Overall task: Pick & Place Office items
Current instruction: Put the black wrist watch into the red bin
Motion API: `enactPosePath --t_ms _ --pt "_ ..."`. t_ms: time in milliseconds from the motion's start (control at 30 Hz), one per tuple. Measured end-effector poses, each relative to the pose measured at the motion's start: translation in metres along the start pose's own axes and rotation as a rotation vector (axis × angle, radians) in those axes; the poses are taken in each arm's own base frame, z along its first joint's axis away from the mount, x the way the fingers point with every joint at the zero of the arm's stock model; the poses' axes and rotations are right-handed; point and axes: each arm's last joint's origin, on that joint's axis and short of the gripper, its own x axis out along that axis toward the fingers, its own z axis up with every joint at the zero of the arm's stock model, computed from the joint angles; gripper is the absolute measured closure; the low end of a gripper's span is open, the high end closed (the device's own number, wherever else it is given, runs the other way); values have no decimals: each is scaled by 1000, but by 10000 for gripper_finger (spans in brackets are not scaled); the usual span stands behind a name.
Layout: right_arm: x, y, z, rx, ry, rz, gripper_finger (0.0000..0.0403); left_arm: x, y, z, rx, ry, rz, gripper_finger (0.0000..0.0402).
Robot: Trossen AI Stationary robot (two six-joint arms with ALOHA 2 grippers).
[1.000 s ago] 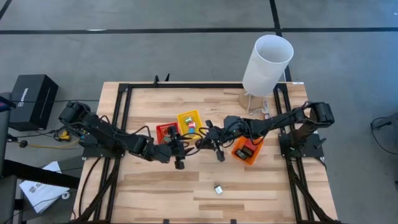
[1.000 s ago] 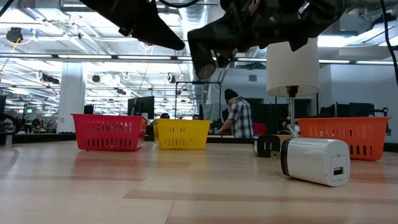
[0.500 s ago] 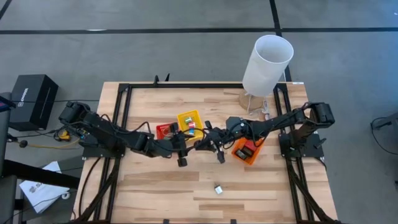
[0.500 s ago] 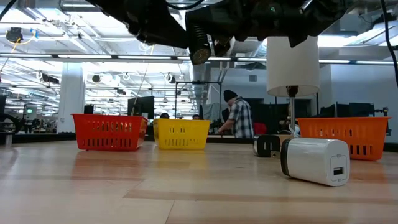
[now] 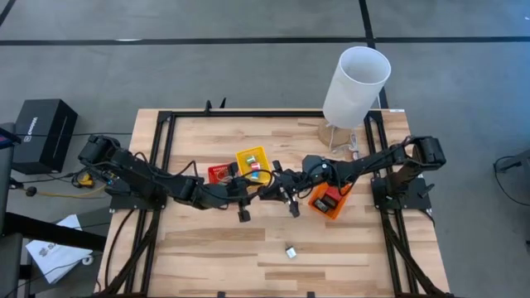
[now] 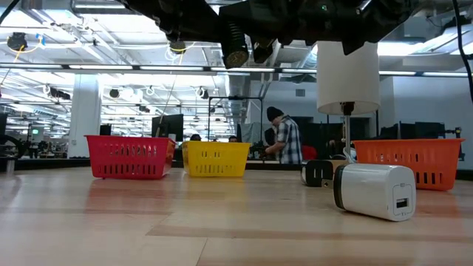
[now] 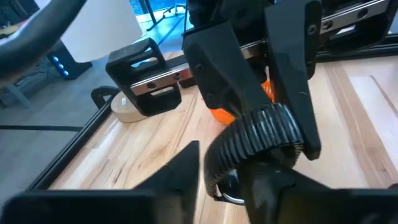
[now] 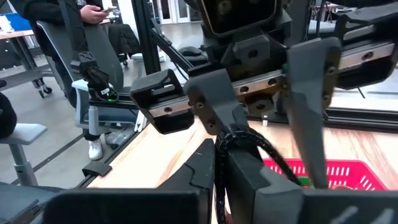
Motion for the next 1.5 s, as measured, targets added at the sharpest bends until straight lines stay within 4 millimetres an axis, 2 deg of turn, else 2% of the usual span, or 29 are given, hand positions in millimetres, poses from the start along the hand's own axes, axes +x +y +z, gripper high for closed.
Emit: enactPosePath --t_ms 200,433,567,800,1033,1200,1333,1500 --pt "0 0 -2 58 17 -2 376 0 0 0 0 1 0 390" --pt "0 -3 -9 127 81 -104 342 0 0 -1 5 6 3 379" --pt "-2 -6 -15 142 142 -133 313 0 0 -3 18 24 3 392" --pt "-3 -7 -20 155 192 -141 276 -2 2 -23 153 204 5 383" --pt "-4 -6 -25 167 241 -144 264 -9 9 -38 260 348 89 389" --pt "-5 -6 -29 177 283 -147 268 -22 24 -39 164 422 149 379" --pt "-5 -4 -31 182 312 -145 270 -32 40 -44 -16 534 157 379" --pt "-5 -1 -34 228 334 -140 270 -28 51 -47 -196 591 171 383"
